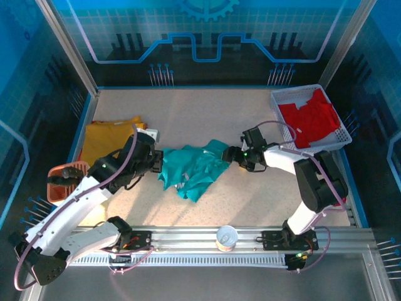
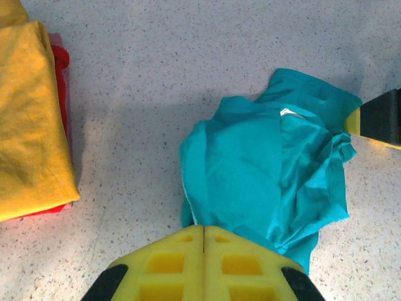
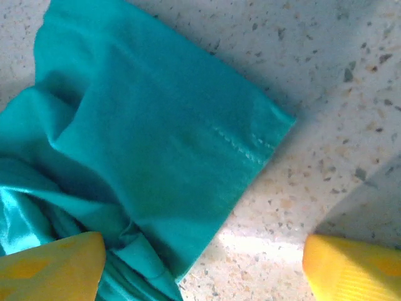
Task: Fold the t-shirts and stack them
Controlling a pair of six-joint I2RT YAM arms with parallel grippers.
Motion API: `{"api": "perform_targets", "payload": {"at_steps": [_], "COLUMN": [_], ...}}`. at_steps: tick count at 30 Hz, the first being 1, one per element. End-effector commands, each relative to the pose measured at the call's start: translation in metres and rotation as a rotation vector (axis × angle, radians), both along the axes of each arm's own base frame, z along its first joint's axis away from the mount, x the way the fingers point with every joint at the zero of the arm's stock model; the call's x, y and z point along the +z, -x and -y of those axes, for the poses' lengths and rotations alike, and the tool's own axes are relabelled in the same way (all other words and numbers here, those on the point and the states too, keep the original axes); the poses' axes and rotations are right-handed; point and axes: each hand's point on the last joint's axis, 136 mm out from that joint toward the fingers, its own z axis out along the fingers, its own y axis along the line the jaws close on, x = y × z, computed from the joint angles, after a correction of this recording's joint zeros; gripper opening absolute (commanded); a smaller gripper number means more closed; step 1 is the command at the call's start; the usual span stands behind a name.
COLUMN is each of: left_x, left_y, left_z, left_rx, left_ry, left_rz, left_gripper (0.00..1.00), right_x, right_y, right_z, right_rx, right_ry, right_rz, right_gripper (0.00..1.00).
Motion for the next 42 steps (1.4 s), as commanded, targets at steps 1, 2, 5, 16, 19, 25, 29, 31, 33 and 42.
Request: {"api": "perform_targets", "payload": {"at_steps": [1,2,5,16,19,25,29,31,33,42], "left_x": [-0.012,-0.013,-0.015,-0.012,-0.018,-0.023,-0.032,-0.036,-0.040,-0.082], "left_y": [0.008,0.008,0.008,-0.007,-0.016,-0.065,-0.100,-0.108,-0.111,-0.083], "left_z": [-0.004,-0.005,-0.008,-0.011,-0.013,-0.018,-0.019,-0.001,0.029,0.176], "left_rx": [0.009,0.011,0.018,0.022,0.044,0.110,0.150,0.120,0.055,-0.267], "left_ry": [0.009,0.006,0.000,-0.003,0.004,0.009,0.033,0.110,0.210,0.271], "left_rz": [-0.051,-0.054,-0.056,-0.033,-0.039,-0.032,-0.080,-0.115,-0.129,-0.231], "left_gripper": [0.00,0.00,0.00,0.00,0.00,0.02,0.61,0.68,0.71,0.75], "right_x": [-0.003,-0.005,-0.001,0.075,0.099,0.163,0.180,0.172,0.161,0.097], "right_y": [-0.027,-0.030,-0.038,-0.077,-0.075,-0.053,-0.022,-0.007,0.006,0.039], "right_z": [-0.025,-0.026,-0.023,0.030,0.049,0.076,0.087,0.092,0.097,0.106], "right_rx": [0.003,-0.002,-0.015,-0.091,-0.128,-0.172,-0.195,-0.207,-0.210,-0.245], "right_ry": [-0.052,-0.054,-0.059,-0.082,-0.062,-0.017,-0.003,0.012,0.026,0.042], "right_rz": [0.040,0.034,0.055,0.232,0.296,0.450,0.492,0.480,0.465,0.336], "right_gripper": [0.74,0.70,0.51,0.00,0.00,0.00,0.00,0.00,0.00,0.00]}}
